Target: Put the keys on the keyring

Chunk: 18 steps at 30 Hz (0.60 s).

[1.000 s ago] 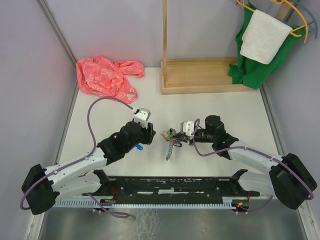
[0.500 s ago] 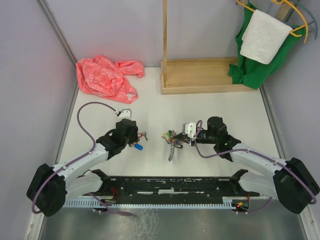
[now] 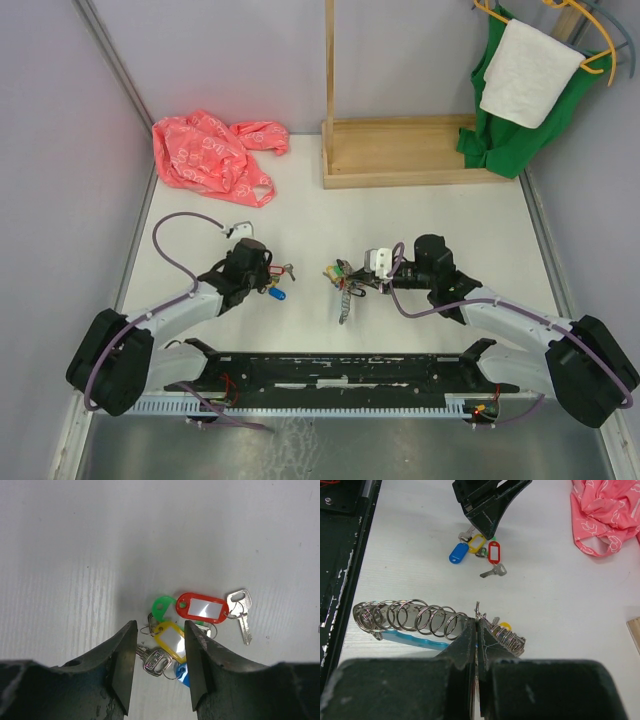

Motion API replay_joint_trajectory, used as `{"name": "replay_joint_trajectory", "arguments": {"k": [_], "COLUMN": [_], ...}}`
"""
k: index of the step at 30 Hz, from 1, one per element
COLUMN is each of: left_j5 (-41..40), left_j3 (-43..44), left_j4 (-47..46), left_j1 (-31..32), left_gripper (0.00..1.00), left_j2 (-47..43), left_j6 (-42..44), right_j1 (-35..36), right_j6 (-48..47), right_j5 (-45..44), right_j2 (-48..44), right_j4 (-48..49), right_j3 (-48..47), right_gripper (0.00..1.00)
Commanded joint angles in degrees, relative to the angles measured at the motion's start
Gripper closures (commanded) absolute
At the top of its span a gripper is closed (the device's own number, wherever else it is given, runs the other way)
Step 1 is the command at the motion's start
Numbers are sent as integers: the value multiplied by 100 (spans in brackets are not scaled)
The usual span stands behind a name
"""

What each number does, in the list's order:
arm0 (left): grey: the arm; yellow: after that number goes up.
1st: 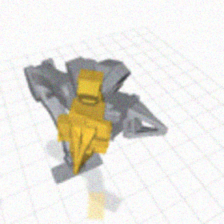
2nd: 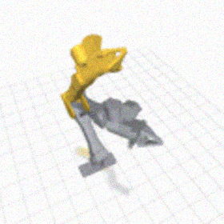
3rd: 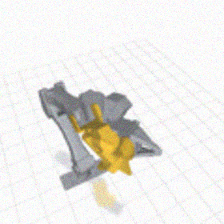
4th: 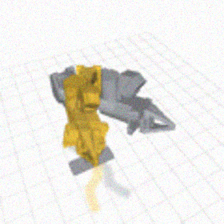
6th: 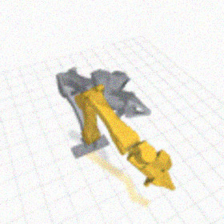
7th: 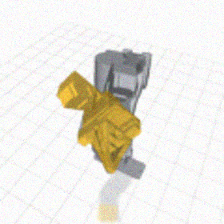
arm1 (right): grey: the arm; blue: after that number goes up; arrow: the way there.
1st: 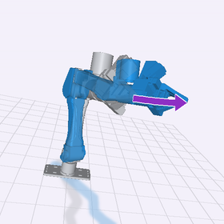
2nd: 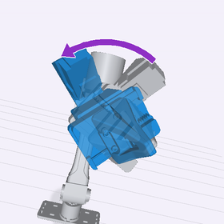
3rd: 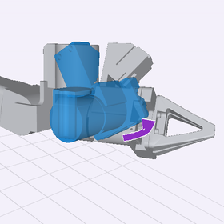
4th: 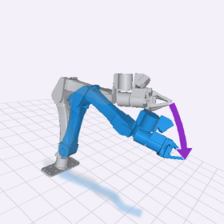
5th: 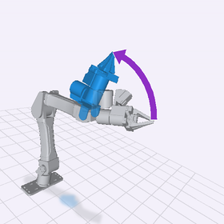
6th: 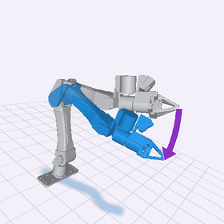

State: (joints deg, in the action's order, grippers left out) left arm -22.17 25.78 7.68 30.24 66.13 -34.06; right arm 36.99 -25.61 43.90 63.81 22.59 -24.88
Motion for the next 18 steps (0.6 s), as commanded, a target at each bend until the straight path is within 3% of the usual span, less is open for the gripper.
{"name": "replay_joint_trajectory", "arguments": {"k": [1,10,18], "left_j5": [397,1782,1657], "left_j3": [-42,66,445], "left_j4": [-499,-849,-487], "left_j1": [-26,72,218], "left_gripper": [52,59,59], "left_j2": [193,190,105], "left_j6": [-185,-625,-444], "right_j1": [-21,-17,-19], "right_j6": [-60,-114,-171], "right_j5": [120,41,-28], "right_j2": [-163,-226,-288], "right_j4": [324,254,126], "right_j3": [-8,3,-15], "right_gripper": [99,99,99]}}
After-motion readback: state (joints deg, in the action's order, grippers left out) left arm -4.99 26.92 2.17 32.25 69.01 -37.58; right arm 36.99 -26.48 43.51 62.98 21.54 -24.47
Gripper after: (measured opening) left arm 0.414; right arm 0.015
